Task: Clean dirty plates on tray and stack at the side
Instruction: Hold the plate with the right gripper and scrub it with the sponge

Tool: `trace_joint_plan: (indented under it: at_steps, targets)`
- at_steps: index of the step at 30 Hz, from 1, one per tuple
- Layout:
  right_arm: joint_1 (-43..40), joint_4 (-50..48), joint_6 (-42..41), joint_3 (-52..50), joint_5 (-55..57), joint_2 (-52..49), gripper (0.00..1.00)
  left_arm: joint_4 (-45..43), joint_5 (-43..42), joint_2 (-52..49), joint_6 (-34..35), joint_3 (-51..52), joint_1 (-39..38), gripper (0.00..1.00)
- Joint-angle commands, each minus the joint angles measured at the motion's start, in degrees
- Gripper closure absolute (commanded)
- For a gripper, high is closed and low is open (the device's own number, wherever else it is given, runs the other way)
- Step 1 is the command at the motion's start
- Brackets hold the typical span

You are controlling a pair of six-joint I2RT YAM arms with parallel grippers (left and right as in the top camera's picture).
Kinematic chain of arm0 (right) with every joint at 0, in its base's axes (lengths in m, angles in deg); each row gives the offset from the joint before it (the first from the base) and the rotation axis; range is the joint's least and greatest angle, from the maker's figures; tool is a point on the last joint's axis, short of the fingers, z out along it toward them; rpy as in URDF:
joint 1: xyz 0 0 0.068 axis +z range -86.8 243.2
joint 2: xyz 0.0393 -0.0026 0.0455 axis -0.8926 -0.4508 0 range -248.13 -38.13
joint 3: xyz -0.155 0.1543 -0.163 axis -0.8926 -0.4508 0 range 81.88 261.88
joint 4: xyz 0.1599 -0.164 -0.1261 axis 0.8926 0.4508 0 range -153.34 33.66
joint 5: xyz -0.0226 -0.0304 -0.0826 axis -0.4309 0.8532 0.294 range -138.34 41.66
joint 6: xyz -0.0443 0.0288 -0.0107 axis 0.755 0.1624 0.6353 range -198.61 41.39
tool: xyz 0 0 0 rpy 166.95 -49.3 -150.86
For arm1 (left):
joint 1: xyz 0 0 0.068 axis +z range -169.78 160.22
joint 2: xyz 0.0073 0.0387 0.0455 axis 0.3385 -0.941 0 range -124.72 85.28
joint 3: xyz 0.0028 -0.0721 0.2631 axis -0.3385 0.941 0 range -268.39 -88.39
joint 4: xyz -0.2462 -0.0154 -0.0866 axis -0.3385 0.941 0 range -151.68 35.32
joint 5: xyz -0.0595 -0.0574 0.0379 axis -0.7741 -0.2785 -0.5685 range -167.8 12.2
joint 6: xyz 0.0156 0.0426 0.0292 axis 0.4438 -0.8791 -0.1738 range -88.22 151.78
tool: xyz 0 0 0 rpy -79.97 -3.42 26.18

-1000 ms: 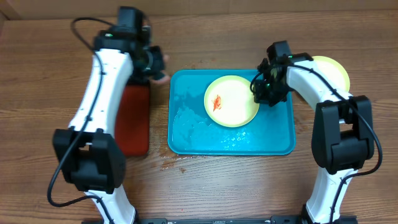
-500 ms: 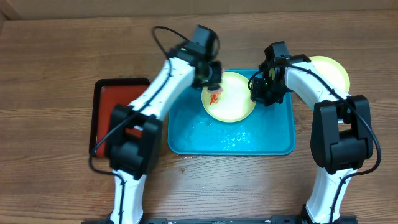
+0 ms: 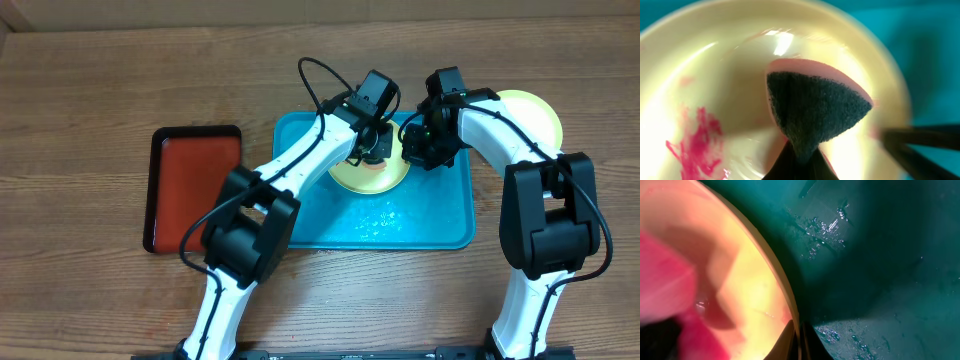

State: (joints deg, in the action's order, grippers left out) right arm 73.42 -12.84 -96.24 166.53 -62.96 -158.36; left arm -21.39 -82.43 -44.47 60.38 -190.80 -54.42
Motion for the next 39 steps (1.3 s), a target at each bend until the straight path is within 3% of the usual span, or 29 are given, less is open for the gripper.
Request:
trace_joint_plan:
  at_steps: [1, 9, 15, 18, 24, 30, 39]
  targets:
    - [0.33, -0.09, -0.42, -1.14, 0.79, -1.38, 0.96, 0.5, 3.87, -2.89, 0.63, -0.15, 0.9, 0.95]
    - [0.33, 0.11, -0.39, -1.14, 0.83, -1.38, 0.96, 5.01, 18.64, -2.8, 0.57, -0.35, 4.37, 0.96]
    - [0.33, 0.13, -0.39, -1.14, 1.01, -1.38, 0.96, 6.6, 19.32, -0.9, 0.57, -3.87, 6.45, 0.96]
    - [0.33, 0.13, -0.42, -1.14, 1.03, -1.38, 0.96, 6.34, 16.26, 0.24, 0.59, -6.1, 6.51, 0.96]
    - [0.33, 0.11, -0.39, -1.14, 1.03, -1.38, 0.96, 5.25, -3.13, 0.28, 3.98, -5.84, 6.34, 0.96]
    - [0.33, 0.11, -0.39, -1.14, 1.03, -1.38, 0.96, 6.95, -5.53, -0.44, 3.61, -3.67, 5.11, 0.96]
    - [0.33, 0.13, -0.39, -1.14, 1.03, -1.38, 0.96, 15.52, 10.47, -0.44, -5.09, -3.48, 4.98, 0.96]
